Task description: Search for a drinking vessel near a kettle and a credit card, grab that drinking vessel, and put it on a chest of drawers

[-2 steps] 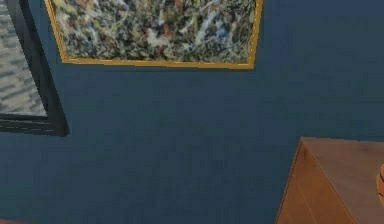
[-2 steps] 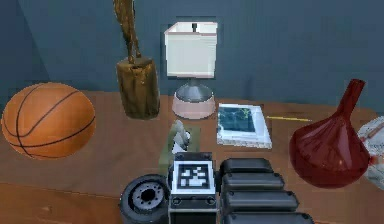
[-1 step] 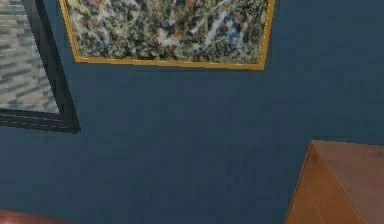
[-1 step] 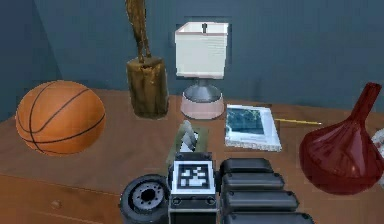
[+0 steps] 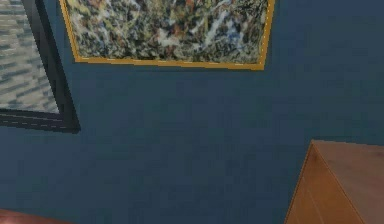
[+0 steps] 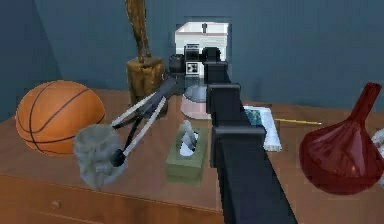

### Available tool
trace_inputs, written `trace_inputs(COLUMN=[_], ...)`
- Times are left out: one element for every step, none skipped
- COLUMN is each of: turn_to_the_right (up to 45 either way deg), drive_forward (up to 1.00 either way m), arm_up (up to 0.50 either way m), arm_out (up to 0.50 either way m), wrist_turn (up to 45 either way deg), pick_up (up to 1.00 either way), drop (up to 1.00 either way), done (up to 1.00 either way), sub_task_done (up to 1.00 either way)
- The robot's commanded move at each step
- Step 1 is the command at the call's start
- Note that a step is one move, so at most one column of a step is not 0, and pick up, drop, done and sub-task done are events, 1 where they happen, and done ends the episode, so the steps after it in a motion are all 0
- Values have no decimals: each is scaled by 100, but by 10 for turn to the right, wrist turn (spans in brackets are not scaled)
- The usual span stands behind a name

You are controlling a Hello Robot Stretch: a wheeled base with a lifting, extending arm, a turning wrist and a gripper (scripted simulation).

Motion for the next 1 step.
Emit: trace_inputs(turn_to_the_right=[0], drive_forward=[0], arm_up=[0], arm_out=[0], wrist_turn=[450], pick_up=[0], drop=[0], done=[0], sub_task_done=[0])
